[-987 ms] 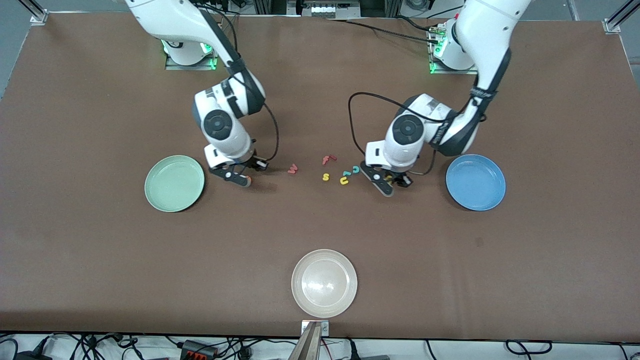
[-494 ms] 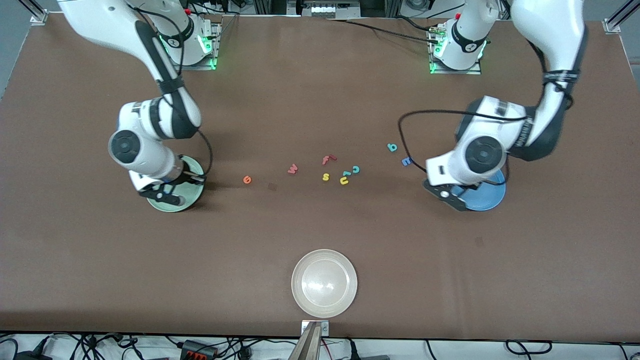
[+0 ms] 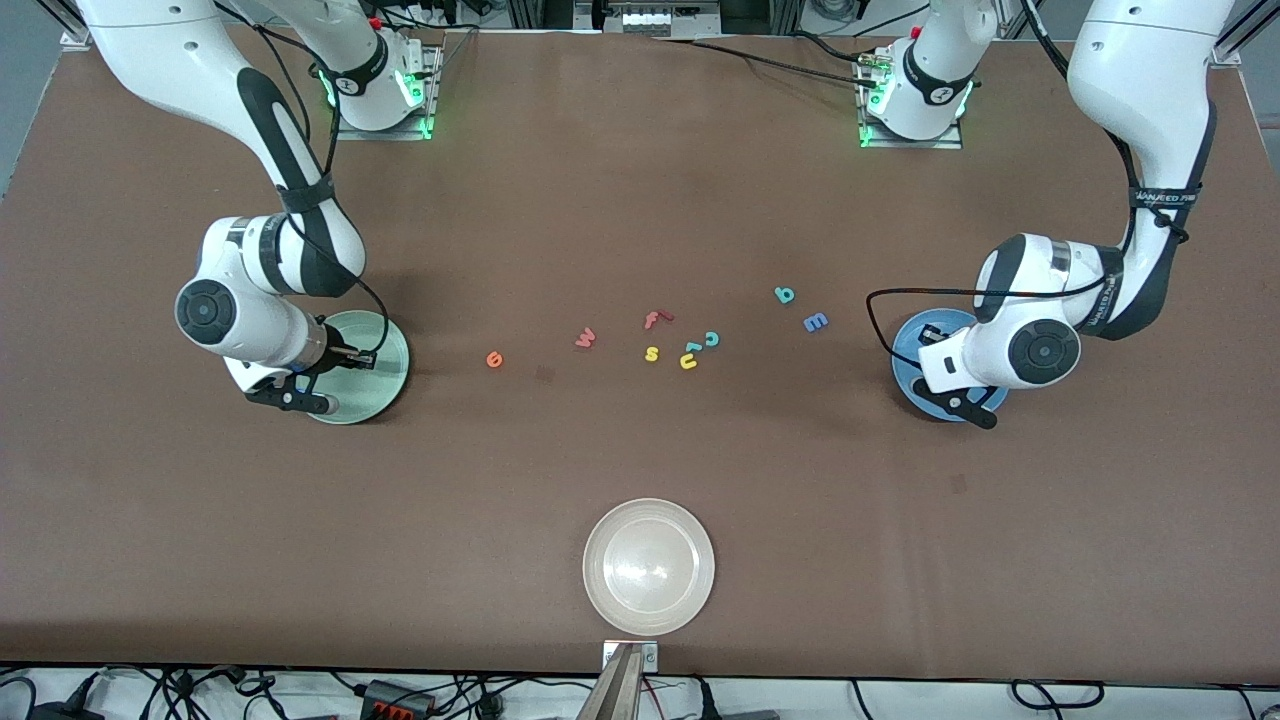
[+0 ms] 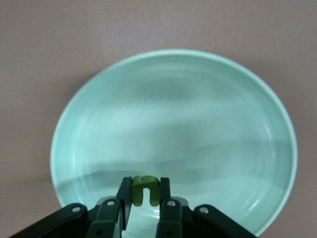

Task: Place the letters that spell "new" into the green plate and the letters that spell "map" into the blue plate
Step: 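Drop the green h on the green plate while the left drops a on blue, then grasp the orange e with the right gripper while the left grasps blue E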

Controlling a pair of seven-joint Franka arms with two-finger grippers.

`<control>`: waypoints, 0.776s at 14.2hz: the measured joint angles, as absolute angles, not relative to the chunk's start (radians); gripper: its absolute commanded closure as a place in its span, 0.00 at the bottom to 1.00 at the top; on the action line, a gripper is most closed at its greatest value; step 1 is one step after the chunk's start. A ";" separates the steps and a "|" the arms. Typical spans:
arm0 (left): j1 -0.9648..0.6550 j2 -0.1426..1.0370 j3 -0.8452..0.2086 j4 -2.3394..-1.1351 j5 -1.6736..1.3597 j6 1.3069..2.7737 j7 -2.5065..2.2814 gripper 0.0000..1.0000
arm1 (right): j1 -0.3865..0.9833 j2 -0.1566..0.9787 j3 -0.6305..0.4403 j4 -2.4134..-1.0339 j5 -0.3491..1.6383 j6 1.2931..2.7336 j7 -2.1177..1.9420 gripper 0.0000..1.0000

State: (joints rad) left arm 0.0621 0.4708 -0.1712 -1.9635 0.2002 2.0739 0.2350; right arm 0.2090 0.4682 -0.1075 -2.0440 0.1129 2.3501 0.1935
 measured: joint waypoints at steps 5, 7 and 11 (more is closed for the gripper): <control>0.062 0.453 -0.186 -1.979 0.200 2.099 0.195 0.00 | 0.210 0.473 -0.106 -2.000 0.113 2.336 0.186 0.00; 0.061 0.422 -0.229 -1.977 0.200 2.095 0.195 0.00 | 0.216 0.462 -0.100 -1.922 0.113 2.271 0.183 0.00; 0.054 0.372 -0.412 -1.977 0.200 2.082 0.208 0.00 | 0.272 0.454 -0.089 -1.819 0.114 2.164 0.177 0.00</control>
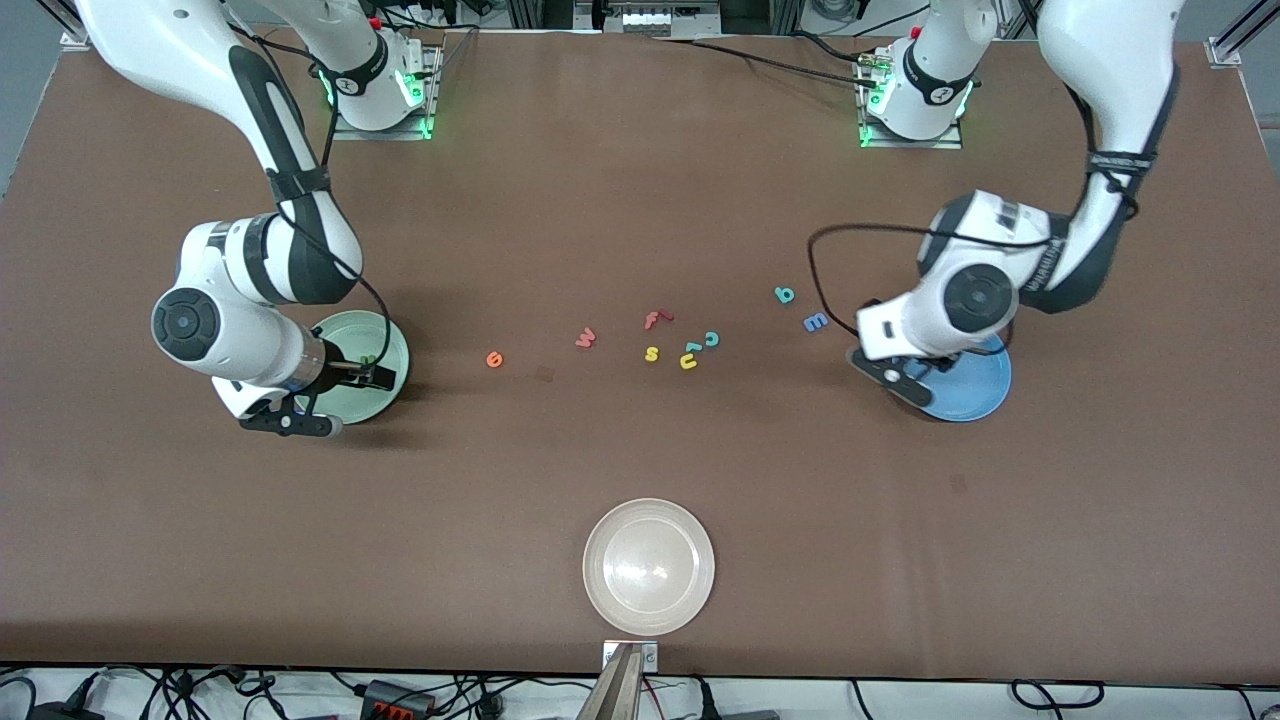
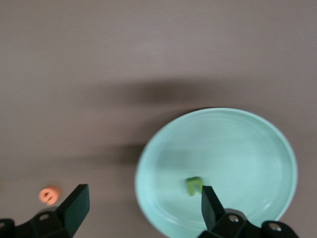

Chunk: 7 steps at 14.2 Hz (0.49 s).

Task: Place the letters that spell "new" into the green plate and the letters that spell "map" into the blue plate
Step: 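Grasp the orange e with the right gripper while the left grasps blue E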

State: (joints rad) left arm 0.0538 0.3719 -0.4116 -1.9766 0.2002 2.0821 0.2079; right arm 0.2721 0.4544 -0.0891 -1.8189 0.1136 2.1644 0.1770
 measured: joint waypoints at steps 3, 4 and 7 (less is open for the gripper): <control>0.027 0.379 -0.470 -2.004 0.200 2.114 0.269 0.00 | 0.380 0.492 -0.086 -1.819 0.114 2.195 0.207 0.00; 0.021 0.384 -0.475 -2.034 0.200 2.156 0.281 0.00 | 0.407 0.509 -0.086 -1.819 0.114 2.215 0.235 0.00; 0.021 0.406 -0.474 -2.169 0.225 2.352 0.296 0.20 | 0.469 0.555 -0.086 -1.819 0.114 2.264 0.354 0.00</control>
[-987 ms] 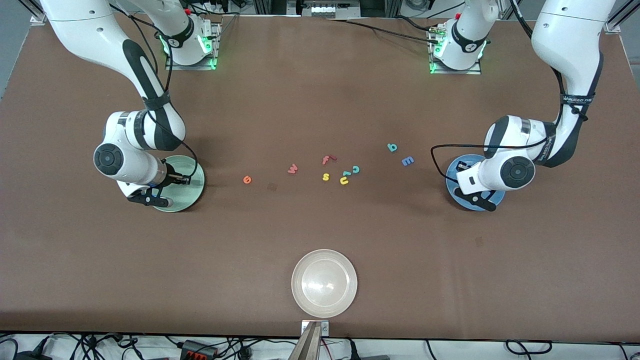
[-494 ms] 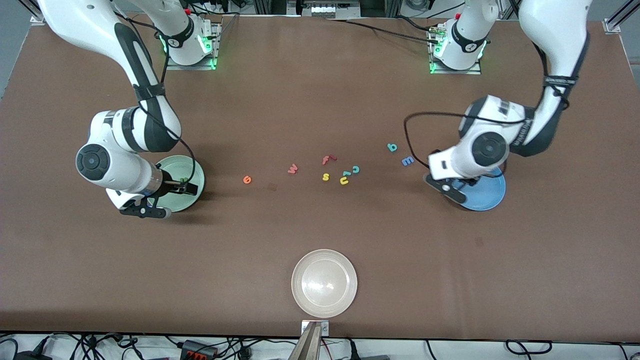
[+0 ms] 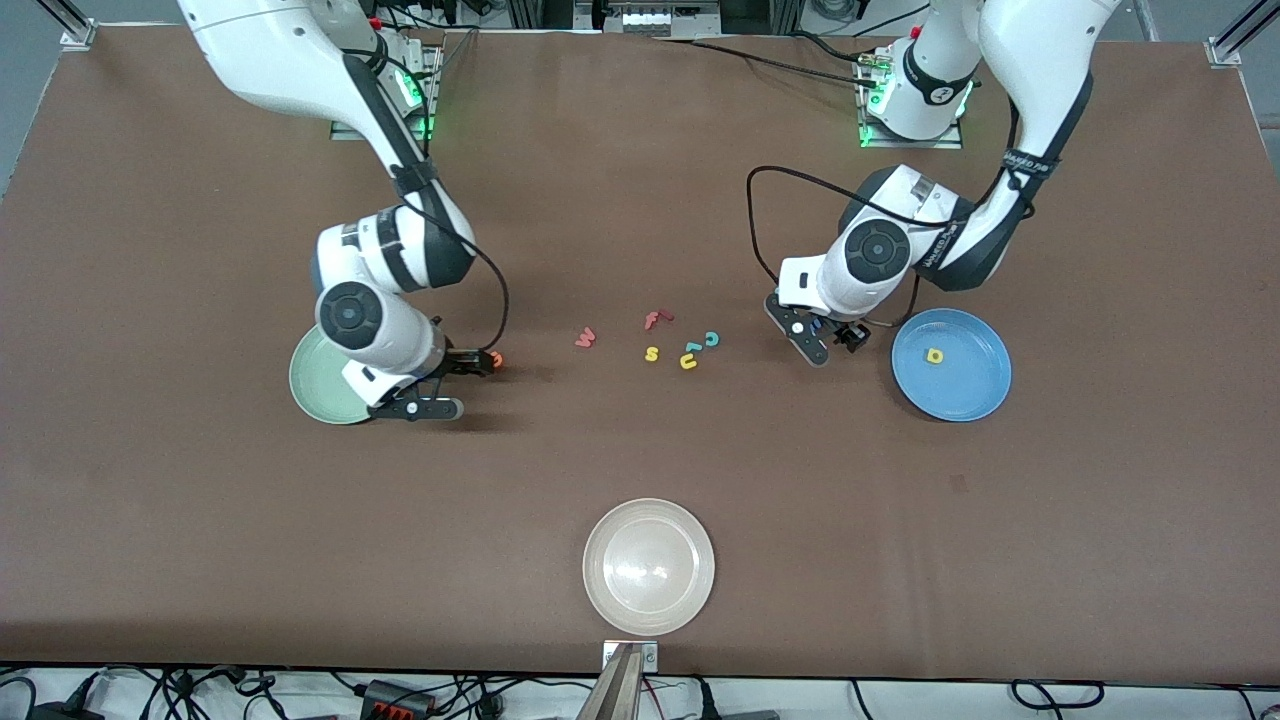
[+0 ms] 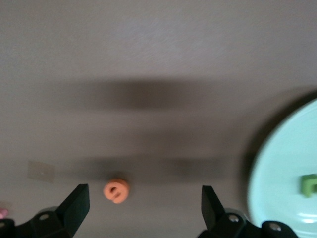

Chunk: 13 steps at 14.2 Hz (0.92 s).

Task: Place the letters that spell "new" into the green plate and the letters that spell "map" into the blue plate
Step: 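Grasp the orange e with the right gripper while the left grasps blue E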

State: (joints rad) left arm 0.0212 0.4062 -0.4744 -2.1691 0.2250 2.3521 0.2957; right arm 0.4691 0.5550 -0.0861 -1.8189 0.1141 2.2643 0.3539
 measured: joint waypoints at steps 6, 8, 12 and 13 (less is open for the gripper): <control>0.027 0.418 -0.473 -2.236 0.301 2.413 0.303 0.44 | 0.547 0.616 -0.086 -1.819 0.114 2.326 0.549 0.12; 0.027 0.418 -0.473 -2.236 0.332 2.415 0.303 0.44 | 0.556 0.633 -0.086 -1.819 0.114 2.334 0.571 0.22; 0.027 0.435 -0.473 -2.236 0.373 2.442 0.302 0.43 | 0.555 0.647 -0.090 -1.819 0.114 2.353 0.580 0.29; 0.027 0.445 -0.473 -2.236 0.375 2.452 0.302 0.44 | 0.555 0.650 -0.090 -1.819 0.114 2.354 0.586 0.32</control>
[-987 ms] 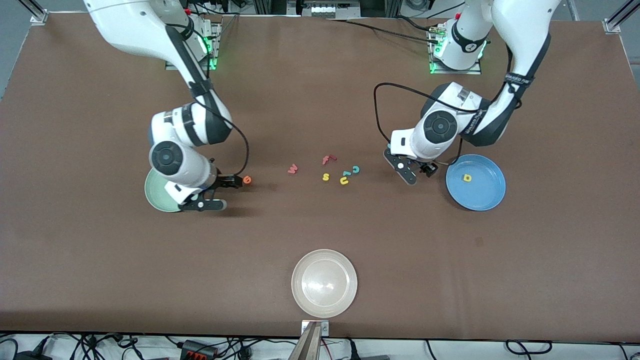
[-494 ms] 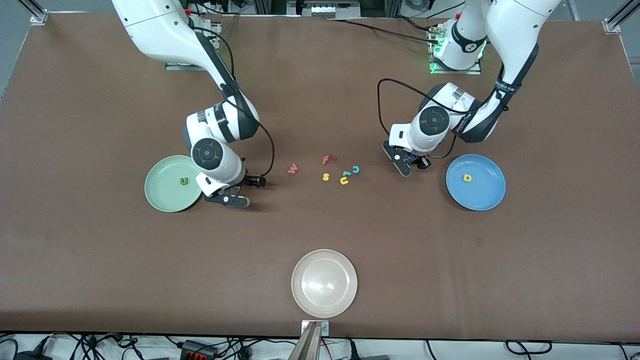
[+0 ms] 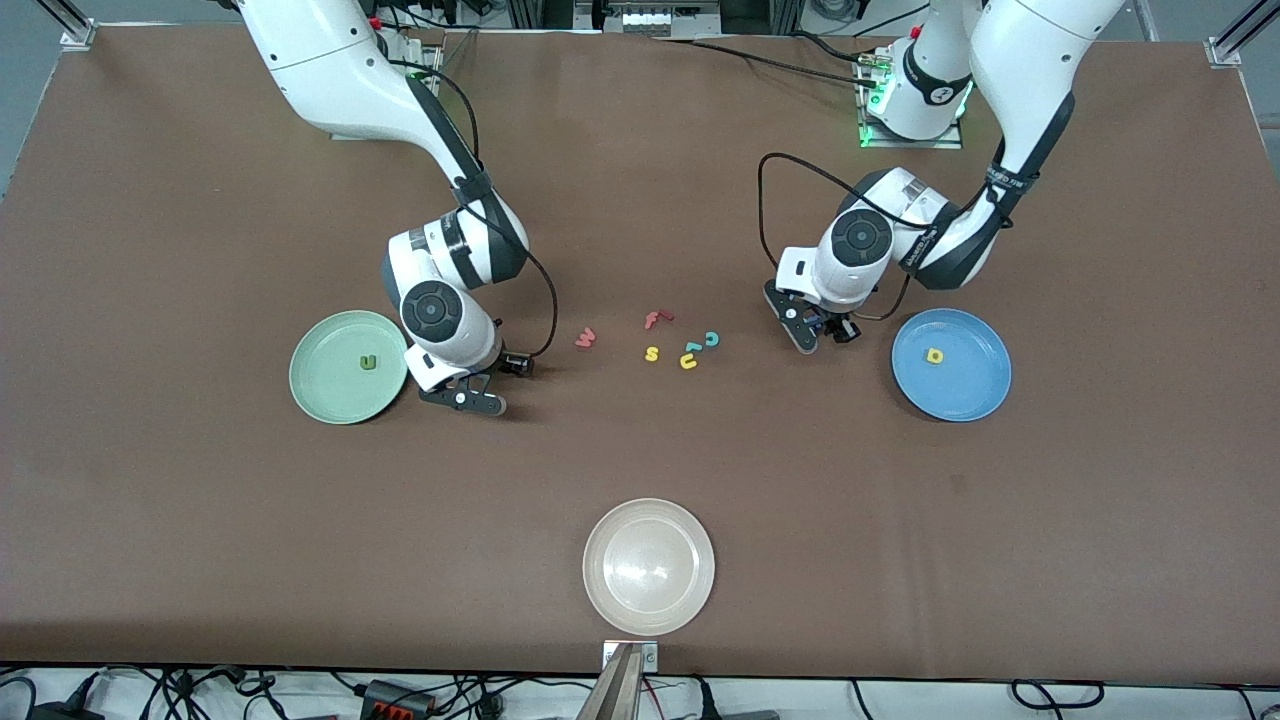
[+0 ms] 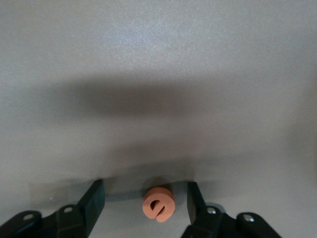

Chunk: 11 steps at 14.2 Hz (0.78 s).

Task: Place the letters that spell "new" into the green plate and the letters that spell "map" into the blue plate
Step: 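Grasp the orange e with the right gripper while the left grasps blue E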

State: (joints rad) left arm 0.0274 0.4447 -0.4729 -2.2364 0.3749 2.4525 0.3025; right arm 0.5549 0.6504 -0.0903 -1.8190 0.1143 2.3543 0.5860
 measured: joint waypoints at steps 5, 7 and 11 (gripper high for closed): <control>0.028 0.464 -0.473 -2.233 0.392 2.469 0.302 0.83 | 0.555 0.647 -0.091 -1.822 0.115 2.354 0.591 0.46; 0.028 0.463 -0.473 -2.230 0.393 2.469 0.302 0.91 | 0.555 0.644 -0.092 -1.826 0.115 2.354 0.592 0.53; 0.044 0.443 -0.472 -2.209 0.393 2.452 0.302 0.91 | 0.554 0.639 -0.094 -1.836 0.115 2.353 0.593 0.78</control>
State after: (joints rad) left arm 0.0437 0.4433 -0.4721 -2.2094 0.3928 2.4519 0.3022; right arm 0.5544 0.6387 -0.0941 -1.8356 0.1152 2.3527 0.5926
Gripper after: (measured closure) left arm 0.731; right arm 0.599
